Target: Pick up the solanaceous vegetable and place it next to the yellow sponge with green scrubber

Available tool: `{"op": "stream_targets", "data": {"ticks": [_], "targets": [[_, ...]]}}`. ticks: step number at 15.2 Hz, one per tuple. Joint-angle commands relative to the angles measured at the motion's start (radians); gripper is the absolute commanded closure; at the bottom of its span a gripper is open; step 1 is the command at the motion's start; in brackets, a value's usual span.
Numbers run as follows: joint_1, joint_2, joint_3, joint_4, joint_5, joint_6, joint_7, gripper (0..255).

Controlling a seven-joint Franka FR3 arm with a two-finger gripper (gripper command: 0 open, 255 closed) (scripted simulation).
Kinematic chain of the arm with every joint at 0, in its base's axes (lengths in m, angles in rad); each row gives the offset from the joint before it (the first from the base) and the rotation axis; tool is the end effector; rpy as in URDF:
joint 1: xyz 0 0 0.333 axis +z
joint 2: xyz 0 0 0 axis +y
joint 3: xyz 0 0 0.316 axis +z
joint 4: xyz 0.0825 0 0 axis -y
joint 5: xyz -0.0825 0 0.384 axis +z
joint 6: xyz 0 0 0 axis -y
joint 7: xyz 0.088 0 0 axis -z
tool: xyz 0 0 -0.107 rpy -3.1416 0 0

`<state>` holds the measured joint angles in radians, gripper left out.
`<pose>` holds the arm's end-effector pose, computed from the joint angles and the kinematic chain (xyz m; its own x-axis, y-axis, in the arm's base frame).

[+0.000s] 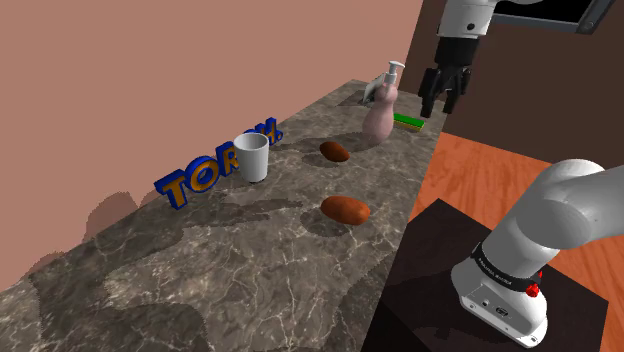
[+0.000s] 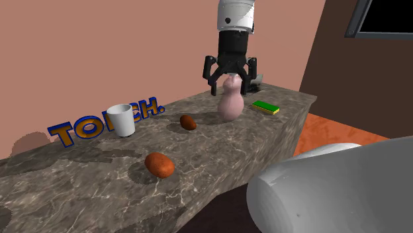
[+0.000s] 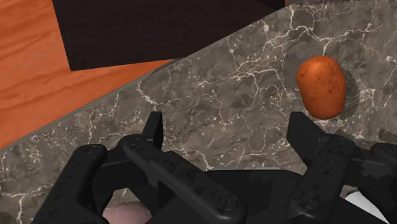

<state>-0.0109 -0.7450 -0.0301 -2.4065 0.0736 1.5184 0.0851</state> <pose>0.3082 -0.0064 0.5505 0.9825 -0.1104 -0.1500 -0.1235 -0.9890 -0.0811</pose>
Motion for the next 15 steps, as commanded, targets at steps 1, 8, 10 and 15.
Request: {"op": "stream_targets", "data": {"ticks": [1, 8, 10, 15], "targets": [[0.000, 0.000, 0.000, 0.000, 0.000, 0.000, 0.000, 0], [0.103, -0.042, 0.137, -0.174, 0.058, 0.230, 0.011, 0], [0.135, -0.041, 0.179, -0.216, 0.074, 0.301, 0.016, 0], [0.214, -0.007, 0.292, -0.303, 0.112, 0.488, 0.035, 0]]}}
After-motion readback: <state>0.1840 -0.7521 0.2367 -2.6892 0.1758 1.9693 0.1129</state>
